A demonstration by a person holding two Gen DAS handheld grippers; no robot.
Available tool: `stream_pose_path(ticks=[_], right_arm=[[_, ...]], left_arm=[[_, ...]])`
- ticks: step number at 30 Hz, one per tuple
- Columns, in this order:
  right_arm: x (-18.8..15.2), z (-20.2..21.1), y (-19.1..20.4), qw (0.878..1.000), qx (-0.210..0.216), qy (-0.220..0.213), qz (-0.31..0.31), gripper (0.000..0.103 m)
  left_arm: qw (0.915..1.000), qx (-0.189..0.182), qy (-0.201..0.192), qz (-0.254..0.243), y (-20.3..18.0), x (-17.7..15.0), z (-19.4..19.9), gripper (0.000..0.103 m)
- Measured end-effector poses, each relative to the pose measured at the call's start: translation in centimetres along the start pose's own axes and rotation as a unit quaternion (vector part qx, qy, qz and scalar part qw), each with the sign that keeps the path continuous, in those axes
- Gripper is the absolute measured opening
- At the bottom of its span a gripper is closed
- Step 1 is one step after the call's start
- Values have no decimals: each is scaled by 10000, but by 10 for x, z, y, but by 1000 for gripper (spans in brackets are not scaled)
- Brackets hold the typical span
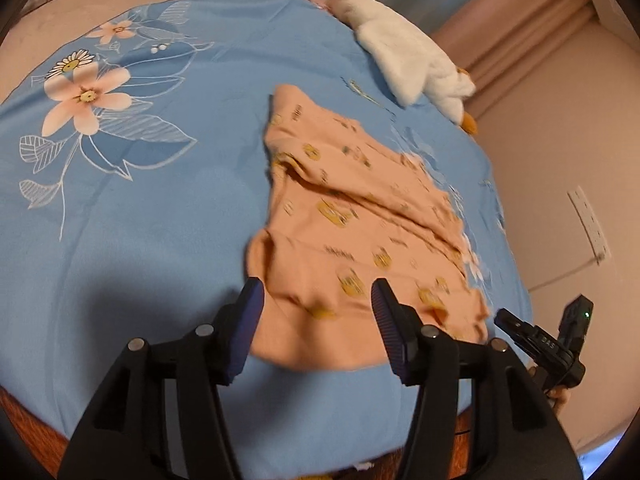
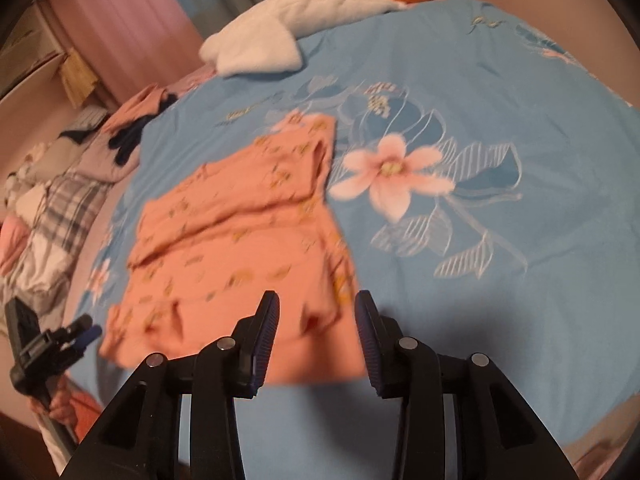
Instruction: Fold small clothes
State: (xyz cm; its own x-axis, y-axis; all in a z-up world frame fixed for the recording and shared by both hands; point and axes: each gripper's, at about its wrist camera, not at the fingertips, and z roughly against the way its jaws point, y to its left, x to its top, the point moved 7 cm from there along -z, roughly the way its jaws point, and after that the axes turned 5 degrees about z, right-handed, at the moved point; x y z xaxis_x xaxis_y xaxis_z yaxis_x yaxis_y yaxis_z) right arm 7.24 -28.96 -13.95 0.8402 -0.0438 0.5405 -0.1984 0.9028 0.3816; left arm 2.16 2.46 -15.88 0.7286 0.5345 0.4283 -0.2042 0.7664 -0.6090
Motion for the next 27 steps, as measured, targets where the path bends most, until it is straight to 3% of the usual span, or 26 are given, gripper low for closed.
stream_pose_path(ticks=[4,9,11,12,13,14,17,27], right_arm=[[-9,-20,10,9996,107,242,112,39],[-4,-41,17,9985,410,359,-76,38],[5,-45,21,9980,557,281,-101,29],[8,-46,22,9980,576,249,-111,19],[13,-48,24,9979,606,213,-123,9],[17,-49,24,9977,642,180,-155,5],[29,-48,26,9974,691,92,-171,2],[55,-50,14,9991,424,33,-41,2]], left_arm=[[9991,-246,312,-117,-12,-16,-11,53],[9982,-217,538,-170,-16,-19,-33,41],[9976,-268,622,-126,-16,-17,-44,25],[9977,-217,631,-125,-15,-15,-49,20],[9979,-150,613,-154,-15,-12,-53,10],[9984,-68,545,-149,-13,-9,-57,2],[9992,-98,384,45,-10,4,-60,2],[10000,37,43,31,-10,46,-57,2]])
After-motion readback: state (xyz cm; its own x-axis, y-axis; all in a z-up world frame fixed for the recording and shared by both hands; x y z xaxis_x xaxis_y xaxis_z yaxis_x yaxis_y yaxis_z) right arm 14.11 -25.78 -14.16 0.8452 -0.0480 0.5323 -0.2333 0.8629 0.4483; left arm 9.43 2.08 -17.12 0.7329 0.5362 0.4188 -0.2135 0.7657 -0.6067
